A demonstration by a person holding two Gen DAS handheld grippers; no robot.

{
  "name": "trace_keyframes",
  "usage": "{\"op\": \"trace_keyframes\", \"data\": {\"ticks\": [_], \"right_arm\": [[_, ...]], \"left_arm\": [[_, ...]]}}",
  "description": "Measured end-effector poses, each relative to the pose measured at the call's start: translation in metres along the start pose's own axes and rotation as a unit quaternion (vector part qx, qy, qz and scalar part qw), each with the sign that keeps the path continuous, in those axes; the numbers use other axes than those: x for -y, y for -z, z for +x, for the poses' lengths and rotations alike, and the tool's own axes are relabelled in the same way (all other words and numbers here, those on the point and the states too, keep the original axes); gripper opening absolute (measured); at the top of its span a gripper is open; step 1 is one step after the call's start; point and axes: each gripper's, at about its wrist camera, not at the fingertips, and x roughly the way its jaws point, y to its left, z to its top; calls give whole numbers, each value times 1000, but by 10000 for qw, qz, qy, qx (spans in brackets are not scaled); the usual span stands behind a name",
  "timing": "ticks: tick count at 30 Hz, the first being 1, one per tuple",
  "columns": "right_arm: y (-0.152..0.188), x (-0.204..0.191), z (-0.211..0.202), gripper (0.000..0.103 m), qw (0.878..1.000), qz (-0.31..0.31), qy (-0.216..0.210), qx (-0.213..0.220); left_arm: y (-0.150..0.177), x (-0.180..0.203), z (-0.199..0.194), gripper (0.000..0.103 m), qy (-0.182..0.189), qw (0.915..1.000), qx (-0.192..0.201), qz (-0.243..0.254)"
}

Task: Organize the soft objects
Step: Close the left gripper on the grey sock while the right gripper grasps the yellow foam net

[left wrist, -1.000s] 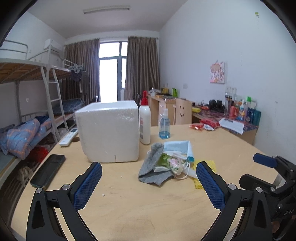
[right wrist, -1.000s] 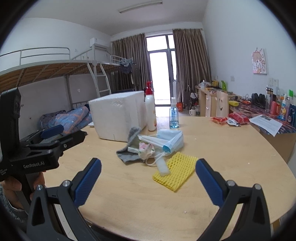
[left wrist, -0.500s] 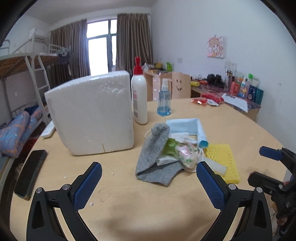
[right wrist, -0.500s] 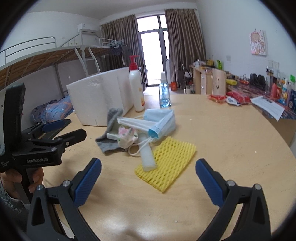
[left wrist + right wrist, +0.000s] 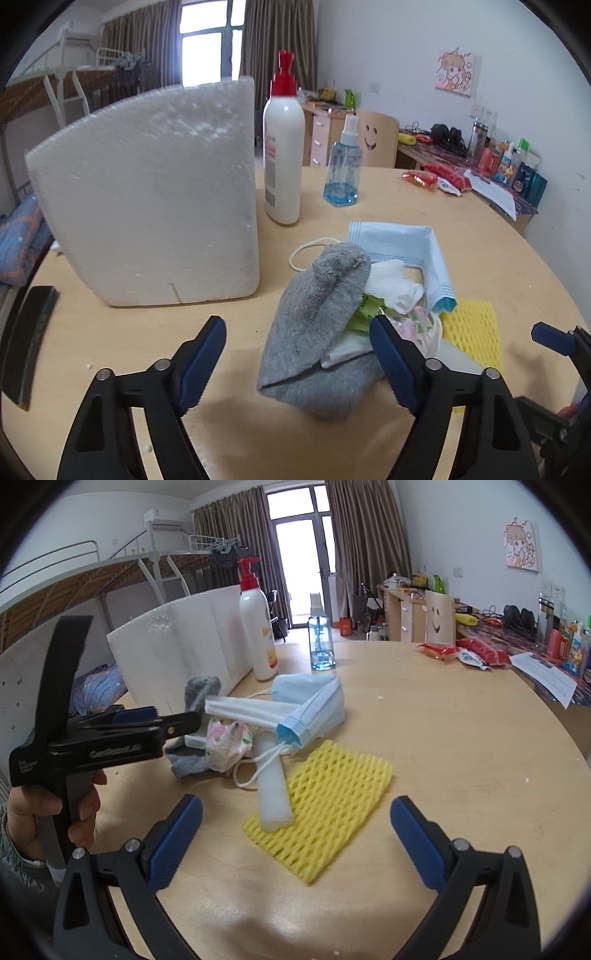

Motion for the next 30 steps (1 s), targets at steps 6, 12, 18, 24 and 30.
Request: {"op": "trace_keyframes", "data": {"ticks": [6, 12, 18, 24, 30], "right_arm": [[-4, -1, 7, 103, 9999, -77, -59, -78], [-7, 1, 12, 103, 9998, -93, -48, -181], [-8, 3, 20, 100, 9995, -86, -15, -310], [-5, 3, 27, 88, 9984, -134, 40, -542], [-2, 6, 30, 75, 9974, -146, 160, -686]], "left_arm": [[0, -5, 8, 51, 115, 9998, -108, -94], [-1, -10, 13, 24, 271, 9994, -152, -177], [-1, -15, 13, 7, 362, 9992, -76, -169], [0, -20, 8, 5, 481, 9986, -26, -229], [-1, -22, -1, 5, 696, 9971, 137, -262]]}}
